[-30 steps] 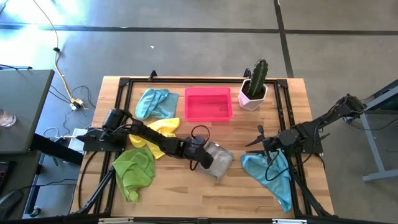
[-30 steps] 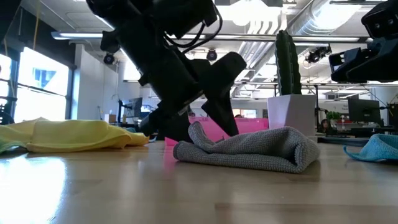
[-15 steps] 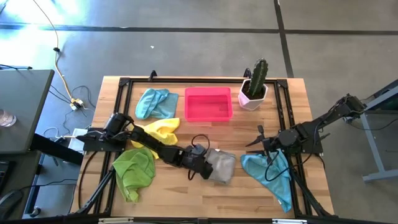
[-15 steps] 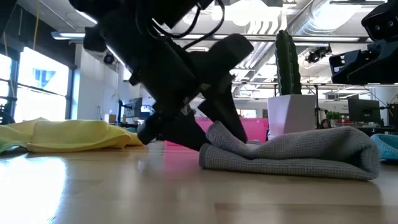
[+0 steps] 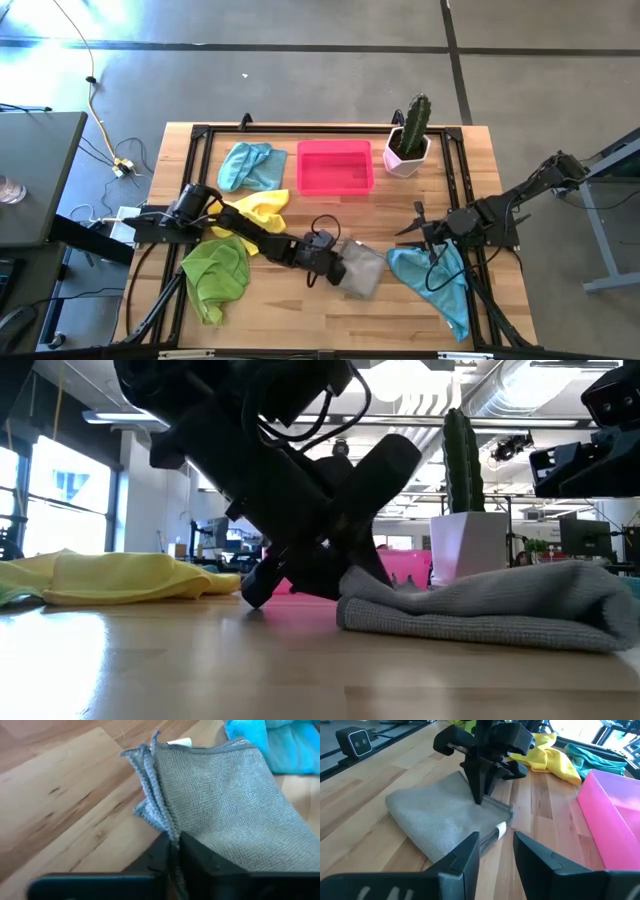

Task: Fold microfiber towels
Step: Put the gray microfiber cloth into the pink bin

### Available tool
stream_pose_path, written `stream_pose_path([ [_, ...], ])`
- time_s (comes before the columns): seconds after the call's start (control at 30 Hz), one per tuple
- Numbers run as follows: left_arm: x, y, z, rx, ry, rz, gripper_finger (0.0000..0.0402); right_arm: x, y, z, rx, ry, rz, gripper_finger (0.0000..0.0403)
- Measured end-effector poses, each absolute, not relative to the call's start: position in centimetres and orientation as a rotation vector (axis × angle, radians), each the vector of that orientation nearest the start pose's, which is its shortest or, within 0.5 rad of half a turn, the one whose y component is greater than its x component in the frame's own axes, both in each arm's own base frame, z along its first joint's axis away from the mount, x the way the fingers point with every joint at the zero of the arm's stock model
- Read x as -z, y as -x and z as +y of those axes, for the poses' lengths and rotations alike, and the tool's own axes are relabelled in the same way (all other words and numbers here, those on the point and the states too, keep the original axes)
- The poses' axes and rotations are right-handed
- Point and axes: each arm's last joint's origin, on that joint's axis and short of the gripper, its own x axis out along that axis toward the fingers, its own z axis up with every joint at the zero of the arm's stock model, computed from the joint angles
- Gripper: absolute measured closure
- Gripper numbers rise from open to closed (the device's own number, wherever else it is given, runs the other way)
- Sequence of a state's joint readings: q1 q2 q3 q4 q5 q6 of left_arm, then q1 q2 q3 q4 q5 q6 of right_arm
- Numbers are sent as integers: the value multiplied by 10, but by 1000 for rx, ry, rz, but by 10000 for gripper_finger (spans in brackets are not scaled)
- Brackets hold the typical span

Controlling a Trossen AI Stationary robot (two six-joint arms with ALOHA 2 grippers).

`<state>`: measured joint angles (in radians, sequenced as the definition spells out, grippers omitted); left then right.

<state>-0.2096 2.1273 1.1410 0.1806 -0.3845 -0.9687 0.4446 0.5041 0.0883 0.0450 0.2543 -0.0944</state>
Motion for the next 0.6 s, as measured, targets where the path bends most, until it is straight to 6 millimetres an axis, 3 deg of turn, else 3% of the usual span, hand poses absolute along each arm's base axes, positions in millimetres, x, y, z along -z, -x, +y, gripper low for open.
stream_pose_path([
  [0.27, -112, -401, -69, -356, 468, 689, 398, -152, -117, 48, -205, 221, 342, 289],
  [0.6, -162, -395, -32, -269, 191, 692, 400, -151, -117, 48, -205, 225, 352, 289],
])
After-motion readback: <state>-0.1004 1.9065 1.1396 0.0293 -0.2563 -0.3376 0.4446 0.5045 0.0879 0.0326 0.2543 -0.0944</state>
